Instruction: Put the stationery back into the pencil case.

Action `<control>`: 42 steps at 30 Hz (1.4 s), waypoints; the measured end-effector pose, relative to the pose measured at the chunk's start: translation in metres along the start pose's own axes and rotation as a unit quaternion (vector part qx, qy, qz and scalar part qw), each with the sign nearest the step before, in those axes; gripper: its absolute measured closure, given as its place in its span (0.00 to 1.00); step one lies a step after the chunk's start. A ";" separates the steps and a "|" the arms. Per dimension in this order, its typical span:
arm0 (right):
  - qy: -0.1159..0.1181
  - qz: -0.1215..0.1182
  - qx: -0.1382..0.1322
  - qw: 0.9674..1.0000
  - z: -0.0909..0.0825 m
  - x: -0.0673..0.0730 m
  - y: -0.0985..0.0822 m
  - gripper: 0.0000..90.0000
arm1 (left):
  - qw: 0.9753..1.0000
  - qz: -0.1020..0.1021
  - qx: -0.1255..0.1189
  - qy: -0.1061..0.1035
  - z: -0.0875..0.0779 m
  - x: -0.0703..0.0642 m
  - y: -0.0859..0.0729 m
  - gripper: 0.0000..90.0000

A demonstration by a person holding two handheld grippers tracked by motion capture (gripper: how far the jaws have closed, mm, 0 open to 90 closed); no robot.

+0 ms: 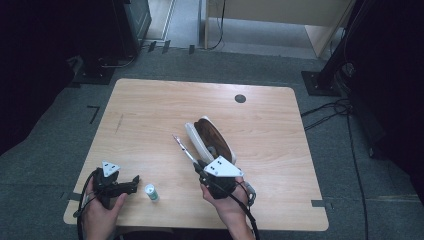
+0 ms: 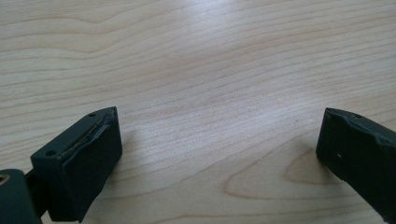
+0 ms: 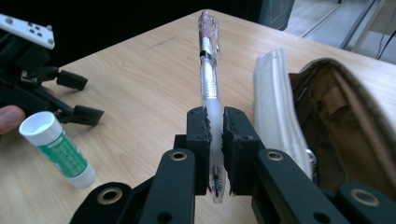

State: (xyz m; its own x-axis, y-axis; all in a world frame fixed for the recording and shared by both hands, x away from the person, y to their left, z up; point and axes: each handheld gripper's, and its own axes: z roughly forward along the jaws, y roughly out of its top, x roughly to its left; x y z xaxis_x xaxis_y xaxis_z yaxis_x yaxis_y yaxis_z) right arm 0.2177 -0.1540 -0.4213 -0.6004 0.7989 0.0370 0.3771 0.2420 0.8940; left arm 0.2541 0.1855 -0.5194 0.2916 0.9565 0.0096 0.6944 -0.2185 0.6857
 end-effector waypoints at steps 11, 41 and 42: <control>-0.030 0.017 -0.023 0.999 -0.011 -0.024 0.015 0.91 | 1.000 0.000 0.000 0.000 0.000 0.000 0.000 0.00; -0.069 0.050 0.026 0.996 0.006 -0.065 0.000 0.90 | 1.000 0.000 0.000 0.000 0.000 0.000 0.000 0.01; -0.069 0.051 0.025 0.996 0.006 -0.065 0.000 0.90 | 1.000 0.000 0.000 0.000 0.000 0.000 0.000 0.01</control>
State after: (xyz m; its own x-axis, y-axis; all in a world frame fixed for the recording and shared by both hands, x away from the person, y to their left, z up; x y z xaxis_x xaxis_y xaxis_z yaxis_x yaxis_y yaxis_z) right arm 0.2608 -0.2025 -0.4264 -0.4562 0.8877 0.0618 0.4683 0.1804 0.8649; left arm 0.2541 0.1854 -0.5194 0.2910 0.9567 0.0093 0.6942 -0.2179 0.6860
